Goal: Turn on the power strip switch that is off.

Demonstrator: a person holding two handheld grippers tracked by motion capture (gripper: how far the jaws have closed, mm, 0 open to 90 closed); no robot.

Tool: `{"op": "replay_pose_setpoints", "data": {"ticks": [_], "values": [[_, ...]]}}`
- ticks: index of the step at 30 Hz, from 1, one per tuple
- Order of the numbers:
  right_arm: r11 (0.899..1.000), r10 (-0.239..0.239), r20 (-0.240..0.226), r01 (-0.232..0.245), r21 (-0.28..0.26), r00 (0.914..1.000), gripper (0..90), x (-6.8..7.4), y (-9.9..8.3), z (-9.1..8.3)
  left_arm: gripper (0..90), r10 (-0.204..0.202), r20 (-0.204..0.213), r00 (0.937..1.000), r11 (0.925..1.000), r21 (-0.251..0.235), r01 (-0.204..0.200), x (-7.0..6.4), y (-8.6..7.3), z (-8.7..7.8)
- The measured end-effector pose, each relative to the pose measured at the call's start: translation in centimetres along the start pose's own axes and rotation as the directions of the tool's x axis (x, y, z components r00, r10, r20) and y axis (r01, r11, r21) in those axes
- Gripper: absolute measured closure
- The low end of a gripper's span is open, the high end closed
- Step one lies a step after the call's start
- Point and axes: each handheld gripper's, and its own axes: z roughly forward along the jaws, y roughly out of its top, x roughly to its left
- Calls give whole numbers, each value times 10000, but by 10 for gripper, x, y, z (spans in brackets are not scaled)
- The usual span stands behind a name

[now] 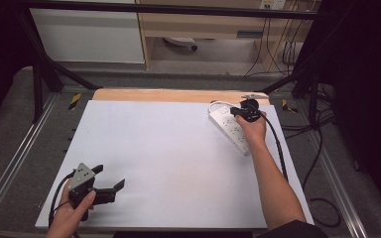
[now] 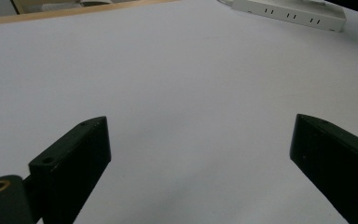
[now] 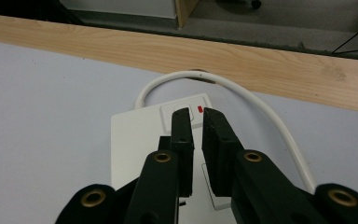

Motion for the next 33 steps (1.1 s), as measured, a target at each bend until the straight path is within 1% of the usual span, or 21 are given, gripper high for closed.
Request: {"op": "replay_pose_setpoints", "data": {"ticks": [11,15,19,24,30,33], "values": [[9999,32,66,-31,-141,10000,756,-1,5,-9,53,24,23,10000,10000,52,-24,0,0,0],[9998,44,43,-44,-194,10000,715,0,7,-13,53,27,19,10000,10000,66,-27,0,0,1],[9997,71,35,-70,-252,10000,686,0,8,-16,53,59,-1,10000,10000,-5,-59,-1,0,0],[9994,89,-20,-90,-329,10000,606,3,9,-19,53,59,-10,10000,10000,11,-59,-1,0,0],[9998,99,25,-98,-164,9999,487,3,10,-19,53,71,3,10000,10000,14,-71,-1,0,0],[9999,159,65,-158,-69,9999,457,2,9,-20,53,104,-2,9999,9999,48,-104,0,0,0]]}}
